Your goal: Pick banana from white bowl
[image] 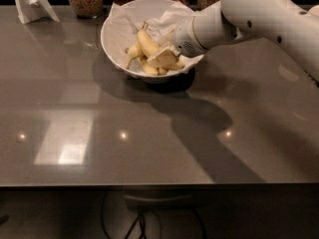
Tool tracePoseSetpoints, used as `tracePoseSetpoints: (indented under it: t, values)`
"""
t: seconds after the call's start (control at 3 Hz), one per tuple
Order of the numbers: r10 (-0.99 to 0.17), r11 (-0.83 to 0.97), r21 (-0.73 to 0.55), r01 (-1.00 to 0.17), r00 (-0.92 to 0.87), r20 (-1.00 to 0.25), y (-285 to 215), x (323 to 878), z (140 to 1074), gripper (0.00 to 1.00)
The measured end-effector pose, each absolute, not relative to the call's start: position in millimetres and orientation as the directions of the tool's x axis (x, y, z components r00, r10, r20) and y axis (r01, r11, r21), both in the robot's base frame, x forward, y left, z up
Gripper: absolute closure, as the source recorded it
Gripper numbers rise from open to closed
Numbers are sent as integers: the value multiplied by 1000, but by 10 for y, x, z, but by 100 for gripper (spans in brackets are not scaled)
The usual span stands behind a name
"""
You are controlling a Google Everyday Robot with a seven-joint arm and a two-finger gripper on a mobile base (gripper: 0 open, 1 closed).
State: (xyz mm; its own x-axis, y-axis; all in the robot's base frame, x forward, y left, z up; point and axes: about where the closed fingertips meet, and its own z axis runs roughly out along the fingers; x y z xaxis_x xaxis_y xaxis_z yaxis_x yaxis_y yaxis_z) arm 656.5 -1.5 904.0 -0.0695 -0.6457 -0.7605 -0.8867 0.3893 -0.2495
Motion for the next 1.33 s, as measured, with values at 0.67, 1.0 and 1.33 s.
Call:
tracePoseSetpoints:
  t: [0.67, 1.0, 1.33]
  values:
    - [-648, 421, -214, -882, -127, -751, -91, 6754, 8857, 46]
    - [-650, 429, -207, -879, -141, -747, -115, 6788, 8817, 65]
    - [-650, 429, -207, -879, -141, -747, -115, 6787, 8819, 89]
